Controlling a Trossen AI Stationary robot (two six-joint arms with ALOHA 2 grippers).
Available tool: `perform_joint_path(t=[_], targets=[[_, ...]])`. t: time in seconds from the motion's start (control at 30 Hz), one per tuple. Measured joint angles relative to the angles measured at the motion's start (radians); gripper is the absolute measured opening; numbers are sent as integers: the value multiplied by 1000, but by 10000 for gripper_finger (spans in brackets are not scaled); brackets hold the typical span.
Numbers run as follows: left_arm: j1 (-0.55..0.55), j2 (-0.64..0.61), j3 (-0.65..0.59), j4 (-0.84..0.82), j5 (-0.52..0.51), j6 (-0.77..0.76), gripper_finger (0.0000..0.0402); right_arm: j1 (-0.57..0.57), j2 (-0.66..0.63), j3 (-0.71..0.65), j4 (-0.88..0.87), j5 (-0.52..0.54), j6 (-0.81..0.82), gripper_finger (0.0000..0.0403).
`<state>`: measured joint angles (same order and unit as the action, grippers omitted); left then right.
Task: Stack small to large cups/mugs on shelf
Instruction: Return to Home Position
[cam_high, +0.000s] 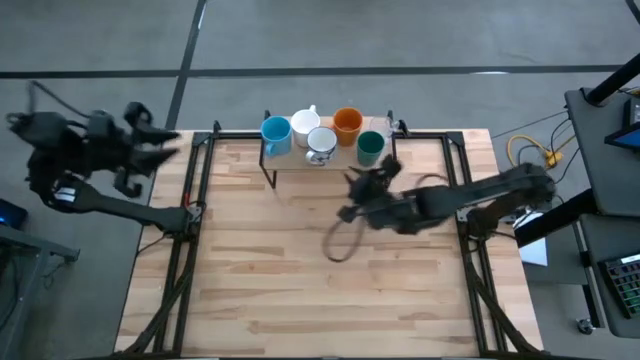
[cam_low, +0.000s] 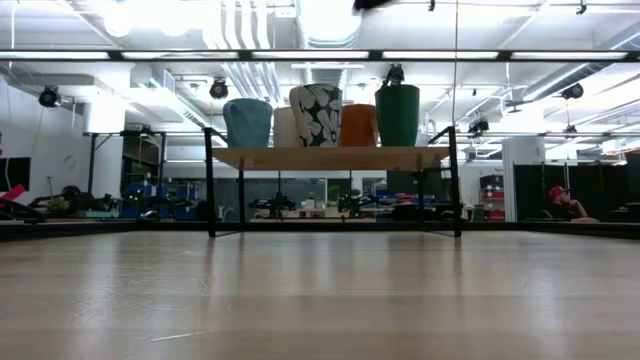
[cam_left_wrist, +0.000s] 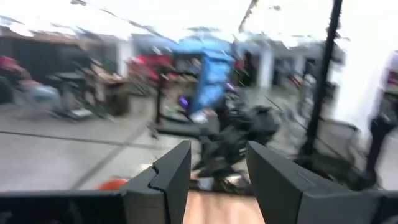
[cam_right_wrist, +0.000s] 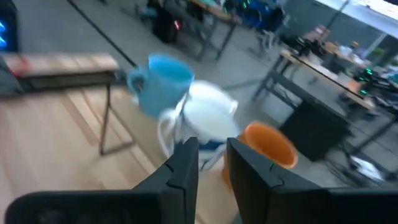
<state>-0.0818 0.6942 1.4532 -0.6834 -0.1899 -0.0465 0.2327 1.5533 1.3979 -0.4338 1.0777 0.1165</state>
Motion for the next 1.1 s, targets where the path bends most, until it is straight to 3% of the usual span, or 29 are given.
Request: perform_joint_path(t=[0.13, 0.23, 0.33, 0.5, 0.6, 0.73, 0.9, 1.0, 1.1], targets=[[0, -81, -2, 3, -107, 3, 141, 60, -153, -5, 3, -1, -40, 73], [1, -137, -32, 5, -127, 39, 141, 80, -261, -12, 4, -41, -82, 70], [1, -199, -106, 3, -127, 80, 141, 73, -370, -29, 9, -209, -101, 70], [1, -325, -324, 62, -121, 22, 141, 24, -503, -115, 28, -510, -110, 68], [1, -393, -486, 117, -80, 1, 141, 3, -562, -203, 59, -615, -104, 68], [1, -518, -674, 248, -19, 0, 141, -6, -620, -368, 136, -639, -56, 68], [1, -671, -843, 397, 21, -33, 141, -6, -666, -639, 378, -636, -26, 68], [1, -660, -883, 317, 4, -53, 141, -6, -675, -776, 512, -635, -19, 68], [1, -609, -897, 354, 4, -74, 141, -7, -683, -861, 559, -632, -14, 68]])
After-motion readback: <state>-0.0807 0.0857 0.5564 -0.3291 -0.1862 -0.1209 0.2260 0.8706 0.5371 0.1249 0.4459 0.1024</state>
